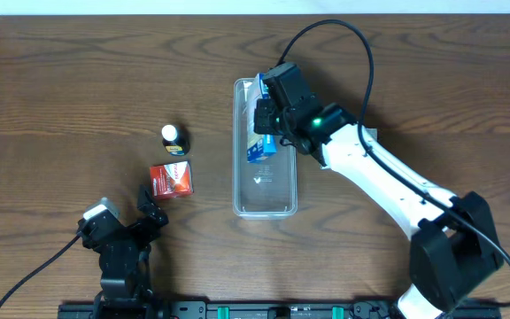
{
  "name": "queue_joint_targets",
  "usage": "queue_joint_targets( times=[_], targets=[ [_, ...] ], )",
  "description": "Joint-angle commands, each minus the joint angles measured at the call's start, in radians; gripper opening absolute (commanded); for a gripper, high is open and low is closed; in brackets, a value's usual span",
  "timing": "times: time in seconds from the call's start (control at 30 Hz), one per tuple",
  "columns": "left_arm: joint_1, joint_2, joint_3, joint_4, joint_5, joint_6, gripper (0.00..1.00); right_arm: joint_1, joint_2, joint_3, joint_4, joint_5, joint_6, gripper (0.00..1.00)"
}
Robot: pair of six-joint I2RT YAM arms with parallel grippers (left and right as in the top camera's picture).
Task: Pack container
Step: 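Carry the blue box left and lower it into the container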
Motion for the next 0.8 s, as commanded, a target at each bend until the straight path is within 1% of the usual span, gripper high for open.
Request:
queue_joint_targets(
  times=[0.0,0.1,0.23,0.3,0.33,0.37,0.4,0.47,0.57,0.67,0.7,0.77],
  targets=[
    [0.004,-0.004,-0.021,-0.003,-0.005,-0.009,0.98,0.005,0.031,0.002,0.014,-0.041,0.083,0.06],
    [0.004,-0.004,-0.021,-0.003,-0.005,-0.009,0.98,0.005,0.045,0.002,0.019,-0.043,0.115,0.07],
    [0.004,-0.004,-0.021,-0.003,-0.005,-0.009,0.98,0.002,0.051,0.001,0.043,-0.04,0.114,0.07],
    [0.004,-0.004,-0.021,-0.003,-0.005,-0.009,0.98,0.001,0.052,0.001,0.055,-0.025,0.114,0.11],
    [0.004,-0.004,-0.021,-0.003,-0.005,-0.009,0.98,0.001,0.052,0.001,0.063,-0.019,0.113,0.18],
    [0.004,-0.004,-0.021,-0.002,-0.005,-0.009,0.98,0.0,0.052,0.001,0.068,-0.017,0.113,0.31],
    [0.004,-0.004,-0.021,-0.003,-0.005,-0.009,0.98,-0.001,0.052,0.001,0.071,-0.017,0.112,0.42],
    [0.004,-0.004,-0.021,-0.003,-0.005,-0.009,0.98,-0.006,0.051,0.001,0.077,-0.018,0.094,0.46],
    [0.004,-0.004,-0.021,-0.003,-0.005,-0.009,0.98,-0.024,0.046,0.001,0.076,-0.021,0.082,0.48],
    [0.004,-0.004,-0.021,-0.002,-0.005,-0.009,0.98,-0.047,0.035,0.001,0.076,-0.03,0.071,0.46],
    [0.004,-0.004,-0.021,-0.003,-0.005,-0.009,0.98,-0.055,0.033,0.002,0.077,-0.037,0.065,0.43],
    [0.004,-0.004,-0.021,-0.002,-0.005,-0.009,0.98,-0.069,0.027,0.002,0.079,-0.061,0.047,0.33]
  ],
)
